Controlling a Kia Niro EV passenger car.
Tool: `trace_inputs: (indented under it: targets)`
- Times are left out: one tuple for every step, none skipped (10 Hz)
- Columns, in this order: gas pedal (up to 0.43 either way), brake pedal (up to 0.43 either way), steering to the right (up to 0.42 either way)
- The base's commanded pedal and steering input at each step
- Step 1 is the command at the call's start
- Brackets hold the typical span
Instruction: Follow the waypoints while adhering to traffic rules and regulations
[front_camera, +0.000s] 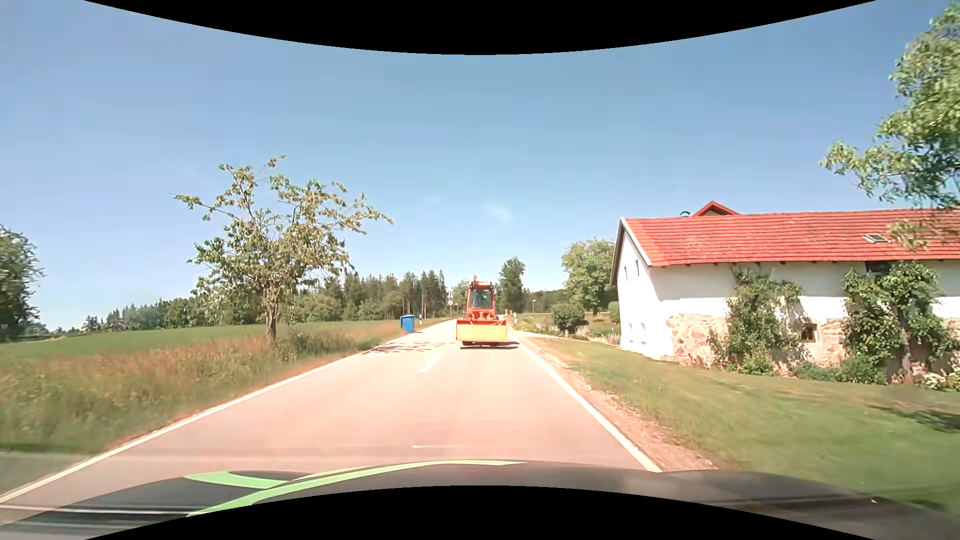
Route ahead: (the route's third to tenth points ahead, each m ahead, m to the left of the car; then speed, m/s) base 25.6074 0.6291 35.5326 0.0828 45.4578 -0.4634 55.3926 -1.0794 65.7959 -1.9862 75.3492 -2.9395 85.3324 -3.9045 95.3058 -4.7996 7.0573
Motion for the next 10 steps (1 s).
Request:
trace_inputs:
  targets:
    - [0.189,0.0,0.004]
    - [0.197,0.0,0.004]
    - [0.197,0.0,0.004]
    - [0.197,0.0,0.004]
    - [0.197,0.0,0.004]
    - [0.197,0.0,0.004]
    - [0.197,0.0,0.003]
    - [0.197,0.0,0.001]
    - [0.197,0.0,0.0]
    - [0.197,0.0,0.0]
